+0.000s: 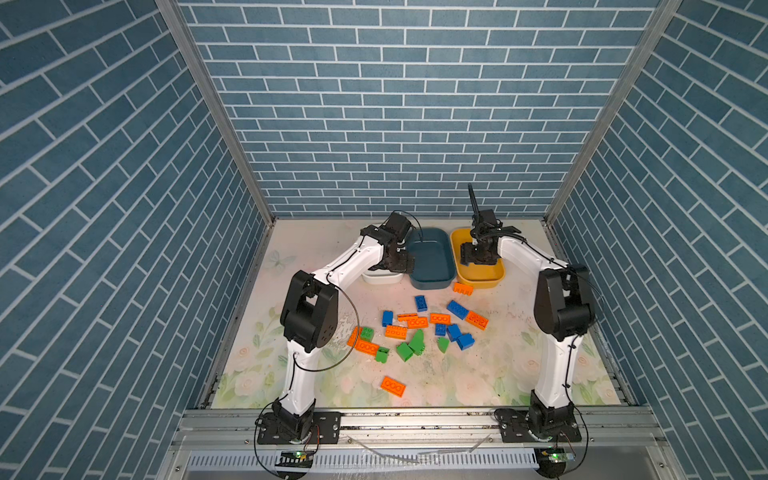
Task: Sort the legos into containers by color
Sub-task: 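Carry the blue brick over the yellow tub and release it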
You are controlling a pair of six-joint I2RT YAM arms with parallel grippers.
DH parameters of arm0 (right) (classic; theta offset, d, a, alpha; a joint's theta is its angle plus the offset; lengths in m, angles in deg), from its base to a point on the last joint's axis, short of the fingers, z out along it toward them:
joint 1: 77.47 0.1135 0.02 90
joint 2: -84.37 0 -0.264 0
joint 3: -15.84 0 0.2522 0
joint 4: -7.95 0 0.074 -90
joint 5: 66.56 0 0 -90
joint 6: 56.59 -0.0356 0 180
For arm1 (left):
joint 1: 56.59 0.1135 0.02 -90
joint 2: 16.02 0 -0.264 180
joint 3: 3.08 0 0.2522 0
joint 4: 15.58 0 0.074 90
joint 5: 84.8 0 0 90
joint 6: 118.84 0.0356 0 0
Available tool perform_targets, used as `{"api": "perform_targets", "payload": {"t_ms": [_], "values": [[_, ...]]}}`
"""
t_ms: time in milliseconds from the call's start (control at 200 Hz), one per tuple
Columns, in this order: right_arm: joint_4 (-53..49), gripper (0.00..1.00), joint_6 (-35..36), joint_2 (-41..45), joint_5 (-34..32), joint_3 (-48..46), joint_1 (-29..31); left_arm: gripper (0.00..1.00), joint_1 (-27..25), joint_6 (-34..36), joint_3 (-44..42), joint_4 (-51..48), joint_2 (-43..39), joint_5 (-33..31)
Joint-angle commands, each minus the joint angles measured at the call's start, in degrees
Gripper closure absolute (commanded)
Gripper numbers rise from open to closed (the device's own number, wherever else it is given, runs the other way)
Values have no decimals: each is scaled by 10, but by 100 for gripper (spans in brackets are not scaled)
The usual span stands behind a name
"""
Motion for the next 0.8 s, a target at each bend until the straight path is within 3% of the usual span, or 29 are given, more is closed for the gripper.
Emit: {"api": "perform_targets", "payload": {"t_ms": [0,150,295,475,640,790], "values": [[30,14,-44,104,-13,-93,6,1,-3,22,30,-39,23,30],[106,14,-106,222,-60,-251,41,1,-3,27,69,-58,48,27],[242,15,-142,276,-25,-372,70,1,-4,37,100,-70,68,27],[283,15,-154,223,-53,-379,102,1,-2,54,157,-110,108,-16],[274,15,-169,182,-145,-367,119,1,4,62,180,-121,124,-29],[317,16,-158,159,-120,-370,120,1,9,55,176,-108,128,-11]]}}
